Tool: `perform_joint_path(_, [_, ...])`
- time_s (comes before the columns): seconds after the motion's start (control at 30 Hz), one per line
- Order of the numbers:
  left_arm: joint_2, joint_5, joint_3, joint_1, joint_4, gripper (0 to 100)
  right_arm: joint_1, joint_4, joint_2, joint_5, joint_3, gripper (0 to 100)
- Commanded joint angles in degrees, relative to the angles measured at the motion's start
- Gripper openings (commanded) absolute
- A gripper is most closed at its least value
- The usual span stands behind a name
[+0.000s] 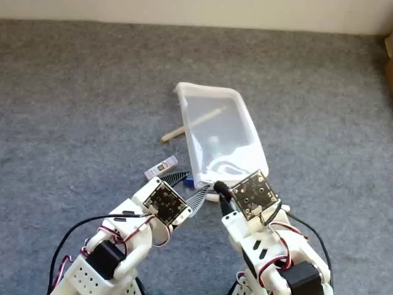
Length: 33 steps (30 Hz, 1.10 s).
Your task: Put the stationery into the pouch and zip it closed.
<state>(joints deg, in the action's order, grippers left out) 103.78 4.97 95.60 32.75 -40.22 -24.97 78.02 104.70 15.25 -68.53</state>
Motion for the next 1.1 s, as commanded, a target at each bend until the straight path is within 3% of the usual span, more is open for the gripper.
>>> perform_joint_path(0.0, [-2.51, -1.76, -7.52, -0.92, -6.07, 17, -0.66, 0.04, -0.66, 0.18, 4.0, 0.5])
perform_joint_path(0.17, [-15.25, -1.85, -17.27, -0.92, -9.93, 18, -0.66, 0.04, -0.66, 0.18, 4.0, 0.5])
perform_joint_path(0.5, [-37.67, -3.6, -26.42, -0.84, -7.21, 18, -0.66, -0.04, -0.66, 0.18, 3.91, 0.5])
perform_joint_path(0.83, [-41.63, -3.69, -26.15, -5.76, 0.44, 18, -0.66, -0.13, -0.66, 0.18, 3.74, 0.5])
perform_joint_path(1.07, [-41.71, -3.78, -25.98, -5.41, 2.37, 17, -0.66, -0.13, -0.66, 0.18, 3.74, 0.5])
